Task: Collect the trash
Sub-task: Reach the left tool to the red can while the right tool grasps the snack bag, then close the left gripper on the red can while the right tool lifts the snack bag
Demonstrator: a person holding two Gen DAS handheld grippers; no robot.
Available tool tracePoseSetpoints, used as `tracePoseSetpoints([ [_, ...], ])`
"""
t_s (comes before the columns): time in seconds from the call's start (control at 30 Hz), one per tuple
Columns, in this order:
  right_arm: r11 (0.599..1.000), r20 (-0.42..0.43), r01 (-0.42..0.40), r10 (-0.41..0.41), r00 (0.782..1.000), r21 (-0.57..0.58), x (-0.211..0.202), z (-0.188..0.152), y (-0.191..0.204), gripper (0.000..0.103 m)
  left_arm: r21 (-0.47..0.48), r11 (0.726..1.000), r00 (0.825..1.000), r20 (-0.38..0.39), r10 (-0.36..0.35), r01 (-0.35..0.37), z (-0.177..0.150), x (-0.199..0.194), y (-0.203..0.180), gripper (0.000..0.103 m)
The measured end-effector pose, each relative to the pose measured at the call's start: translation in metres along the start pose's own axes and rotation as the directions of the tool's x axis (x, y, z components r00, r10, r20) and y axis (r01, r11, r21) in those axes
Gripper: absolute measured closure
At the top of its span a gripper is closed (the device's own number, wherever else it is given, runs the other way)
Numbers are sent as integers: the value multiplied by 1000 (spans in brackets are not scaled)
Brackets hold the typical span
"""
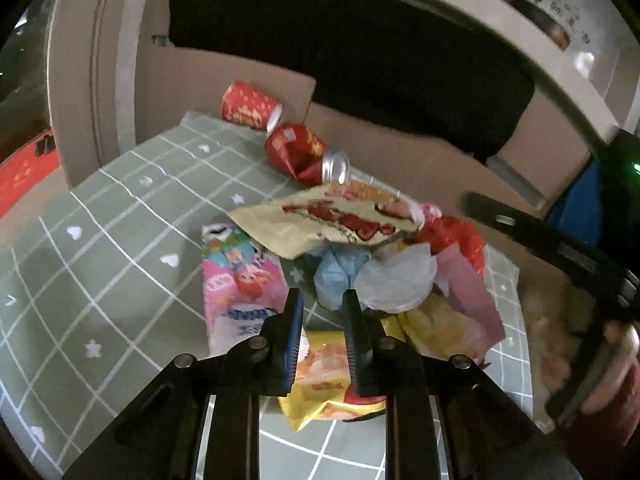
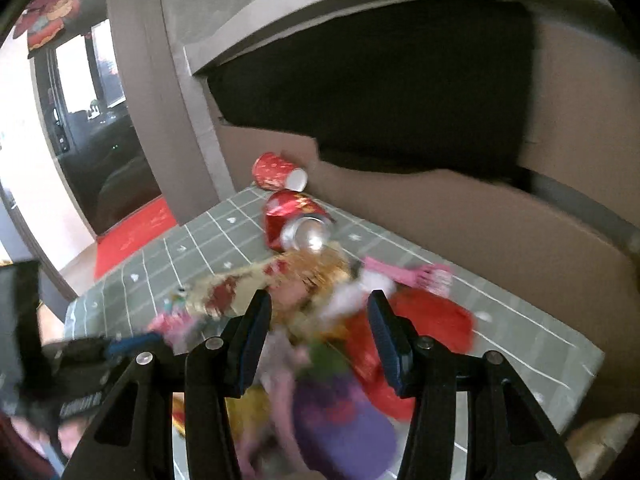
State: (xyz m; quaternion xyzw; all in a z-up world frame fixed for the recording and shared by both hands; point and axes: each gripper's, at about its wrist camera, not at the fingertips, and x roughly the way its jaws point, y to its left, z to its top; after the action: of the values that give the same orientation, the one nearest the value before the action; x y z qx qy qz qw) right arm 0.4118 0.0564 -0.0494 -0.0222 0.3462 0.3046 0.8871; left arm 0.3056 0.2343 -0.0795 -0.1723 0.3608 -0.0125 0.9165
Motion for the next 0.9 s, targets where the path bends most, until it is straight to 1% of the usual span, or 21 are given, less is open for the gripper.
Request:
tracePoseSetpoints([
  [0.07,1000,-35,-3,3,999,16,19,8,2,55,-7,1000,1000,20,4,-4,1,-8,4,81],
  [0.17,997,-114,47,-40,993,57,55,18,-3,55,-38,999,999,47,13,-11,4,-15,15,80],
  [0.2,995,-150,58,-45,988,81,68,18,-6,55,-59,998,998,60,16,-12,4,-17,21,78],
  [0.27,991,-216,45,-18,976,124,88,15,-10,55,-100,995,997,81,16,-8,4,-18,32,71],
  [0.33,990,-260,35,3,966,140,98,8,-12,55,-137,991,994,106,14,0,4,-17,41,53],
  [0.37,990,-281,25,16,960,140,103,4,-11,55,-152,988,994,110,17,0,3,-16,45,49],
  [0.4,991,-287,11,28,958,136,103,-1,-10,60,-170,985,993,114,22,-2,3,-15,50,44],
  [0.43,993,-278,12,23,960,121,100,-4,-8,68,-183,983,993,113,31,-10,3,-12,52,42],
  [0.47,996,-268,12,12,963,90,95,-7,-6,74,-187,982,994,105,42,-21,3,-9,54,42],
  [0.5,998,-262,6,13,965,70,93,-9,-5,85,-179,983,994,89,57,-40,4,-6,55,42],
  [0.53,998,-250,-7,21,968,58,88,-11,-6,92,-169,984,995,72,69,-56,4,-3,56,42],
  [0.57,998,-228,-31,45,973,63,77,-13,-9,93,-160,985,995,58,75,-65,4,0,55,42],
  [0.67,993,-165,-68,83,983,93,45,-11,-22,96,-156,986,996,58,70,-60,6,2,53,42],
  [0.7,994,-129,-55,67,989,95,30,-9,-28,96,-163,985,996,56,76,-66,8,3,52,42],
  [0.77,995,-59,-21,27,998,95,8,-5,-39,96,-184,982,995,75,64,-50,18,4,48,43],
  [0.83,995,5,8,-8,1000,104,-17,-3,-52,97,-184,983,995,92,29,-12,32,9,39,43],
  [0.9,993,39,24,-29,999,118,-35,-5,-64,97,-169,985,996,87,-17,32,50,19,31,43],
])
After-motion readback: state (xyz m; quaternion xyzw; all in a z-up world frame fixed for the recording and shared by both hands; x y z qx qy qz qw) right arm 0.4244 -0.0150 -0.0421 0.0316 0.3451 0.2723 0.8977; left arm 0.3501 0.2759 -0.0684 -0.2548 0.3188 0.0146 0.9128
